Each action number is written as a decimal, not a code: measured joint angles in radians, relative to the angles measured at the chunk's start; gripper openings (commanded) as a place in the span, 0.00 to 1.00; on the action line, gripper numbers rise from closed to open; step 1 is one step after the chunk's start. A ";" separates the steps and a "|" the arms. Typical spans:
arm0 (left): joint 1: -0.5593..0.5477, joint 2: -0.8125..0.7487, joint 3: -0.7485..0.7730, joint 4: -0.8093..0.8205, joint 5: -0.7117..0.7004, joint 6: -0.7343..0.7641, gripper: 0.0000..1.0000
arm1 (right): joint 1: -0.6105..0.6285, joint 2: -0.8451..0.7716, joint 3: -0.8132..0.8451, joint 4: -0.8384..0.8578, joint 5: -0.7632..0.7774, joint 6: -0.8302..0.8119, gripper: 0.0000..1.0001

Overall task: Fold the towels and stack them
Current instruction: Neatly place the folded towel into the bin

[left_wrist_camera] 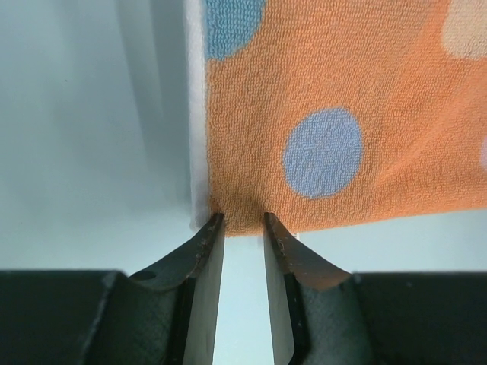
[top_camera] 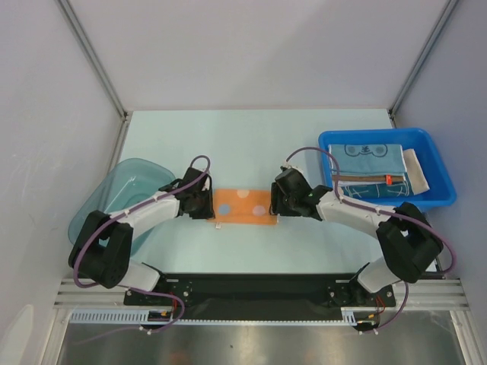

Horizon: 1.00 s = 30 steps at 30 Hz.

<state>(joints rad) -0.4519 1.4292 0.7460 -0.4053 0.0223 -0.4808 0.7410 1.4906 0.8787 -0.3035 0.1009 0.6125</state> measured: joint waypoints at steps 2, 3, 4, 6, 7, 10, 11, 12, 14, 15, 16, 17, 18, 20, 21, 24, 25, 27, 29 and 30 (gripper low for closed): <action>0.000 -0.003 -0.001 0.001 0.000 0.000 0.33 | -0.010 0.031 0.003 0.000 0.026 0.031 0.65; 0.000 -0.003 -0.002 0.002 0.000 0.000 0.34 | -0.015 0.048 0.003 0.000 0.035 0.044 0.65; 0.000 -0.003 -0.003 0.002 0.000 0.000 0.34 | -0.019 0.061 0.003 0.003 0.041 0.051 0.66; 0.000 -0.003 -0.009 0.006 0.000 0.000 0.34 | -0.021 0.103 0.005 0.006 0.043 0.056 0.66; 0.000 -0.003 -0.012 0.008 0.000 0.000 0.34 | -0.019 0.123 0.005 0.010 0.043 0.060 0.66; 0.000 -0.003 -0.015 0.009 0.001 0.000 0.34 | -0.005 0.138 0.013 0.039 0.051 0.068 0.64; 0.000 -0.003 -0.015 0.009 0.001 0.000 0.34 | 0.001 0.139 0.005 0.048 0.051 0.069 0.63; 0.000 -0.004 -0.015 0.009 0.001 0.000 0.34 | 0.004 0.138 -0.003 0.059 0.058 0.071 0.62; 0.000 -0.005 -0.015 0.008 0.000 0.000 0.34 | 0.006 0.135 -0.014 0.082 0.065 0.069 0.59; 0.000 -0.005 -0.015 0.008 0.000 0.000 0.34 | 0.006 0.135 -0.017 0.091 0.066 0.068 0.57; 0.000 -0.005 -0.015 0.007 0.000 0.000 0.35 | 0.006 0.136 -0.019 0.100 0.066 0.067 0.52; 0.000 -0.005 -0.015 0.007 0.000 0.000 0.34 | 0.006 0.137 -0.020 0.105 0.066 0.064 0.49; 0.000 -0.005 -0.015 0.007 0.000 0.000 0.34 | 0.006 0.139 -0.022 0.112 0.063 0.063 0.46; 0.000 -0.005 -0.015 0.007 0.000 -0.001 0.34 | 0.005 0.143 -0.028 0.135 0.055 0.060 0.40; 0.000 -0.005 -0.015 0.006 0.000 -0.001 0.34 | 0.003 0.148 -0.031 0.148 0.048 0.058 0.38; 0.000 -0.005 -0.015 0.005 -0.006 -0.002 0.35 | 0.001 0.163 -0.032 0.189 0.036 0.049 0.27; 0.000 -0.005 -0.015 0.004 -0.010 -0.002 0.34 | 0.001 0.168 -0.034 0.203 0.032 0.048 0.17; 0.000 -0.008 -0.017 0.003 -0.014 -0.008 0.35 | -0.003 0.175 -0.042 0.238 0.017 0.039 0.04; 0.000 -0.018 -0.021 -0.004 -0.020 -0.008 0.38 | -0.009 0.175 -0.048 0.250 0.006 0.030 0.00; 0.000 -0.025 -0.021 -0.013 -0.023 -0.008 0.40 | -0.012 0.174 -0.048 0.249 0.001 0.026 0.00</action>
<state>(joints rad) -0.4515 1.4040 0.7254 -0.4179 -0.0002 -0.4892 0.7288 1.6646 0.8310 -0.0544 0.1020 0.6380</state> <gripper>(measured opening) 0.363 0.030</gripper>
